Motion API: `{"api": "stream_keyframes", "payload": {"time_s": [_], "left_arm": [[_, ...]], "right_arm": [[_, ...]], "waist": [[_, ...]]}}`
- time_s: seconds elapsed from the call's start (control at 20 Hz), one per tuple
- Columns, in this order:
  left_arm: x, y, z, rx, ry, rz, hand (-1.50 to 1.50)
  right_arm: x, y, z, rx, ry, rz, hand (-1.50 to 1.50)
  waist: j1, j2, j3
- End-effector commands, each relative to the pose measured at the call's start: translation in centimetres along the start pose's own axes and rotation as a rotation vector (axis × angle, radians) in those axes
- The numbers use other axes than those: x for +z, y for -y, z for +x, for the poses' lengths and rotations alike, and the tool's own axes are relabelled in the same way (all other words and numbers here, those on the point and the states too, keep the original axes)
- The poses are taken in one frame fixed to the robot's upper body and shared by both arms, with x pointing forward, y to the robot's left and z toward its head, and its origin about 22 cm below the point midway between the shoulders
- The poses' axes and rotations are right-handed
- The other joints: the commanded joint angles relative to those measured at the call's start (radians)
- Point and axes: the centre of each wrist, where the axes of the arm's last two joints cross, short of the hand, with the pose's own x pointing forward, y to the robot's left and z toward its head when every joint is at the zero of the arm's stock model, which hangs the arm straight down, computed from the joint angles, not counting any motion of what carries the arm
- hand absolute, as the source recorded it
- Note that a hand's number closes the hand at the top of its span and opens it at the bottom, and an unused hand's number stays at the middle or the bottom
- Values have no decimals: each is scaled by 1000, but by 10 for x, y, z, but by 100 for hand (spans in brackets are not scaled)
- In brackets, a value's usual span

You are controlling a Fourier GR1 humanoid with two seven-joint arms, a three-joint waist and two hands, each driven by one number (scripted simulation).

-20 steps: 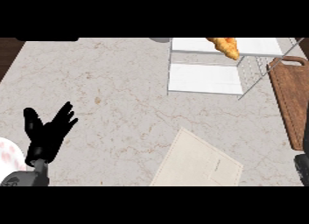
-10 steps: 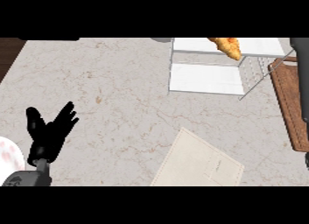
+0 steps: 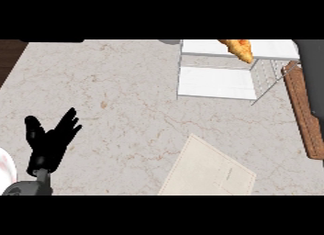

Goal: Pick the croissant from the placemat and place it in the tiered shelf

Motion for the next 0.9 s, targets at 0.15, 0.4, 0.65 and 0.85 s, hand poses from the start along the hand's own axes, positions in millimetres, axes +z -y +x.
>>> {"api": "stream_keyframes", "payload": {"time_s": [0.15, 0.4, 0.65, 0.85], "left_arm": [[-10, -2, 6, 19, -16, 6, 0], [-10, -2, 13, 3, -26, -8, 0], [-4, -2, -11, -3, -36, 32, 0], [-6, -9, -11, -5, -9, 14, 0]], "right_arm": [[-13, -18, -1, -17, 42, 11, 150], [-17, -20, -11, -10, 35, 22, 150], [-17, 3, -10, -166, -47, -64, 150], [-19, 2, -22, -269, -77, -94, -150]], "waist": [[1, 3, -2], [-3, 1, -2], [-5, 0, -2], [-4, 2, -2]]}}
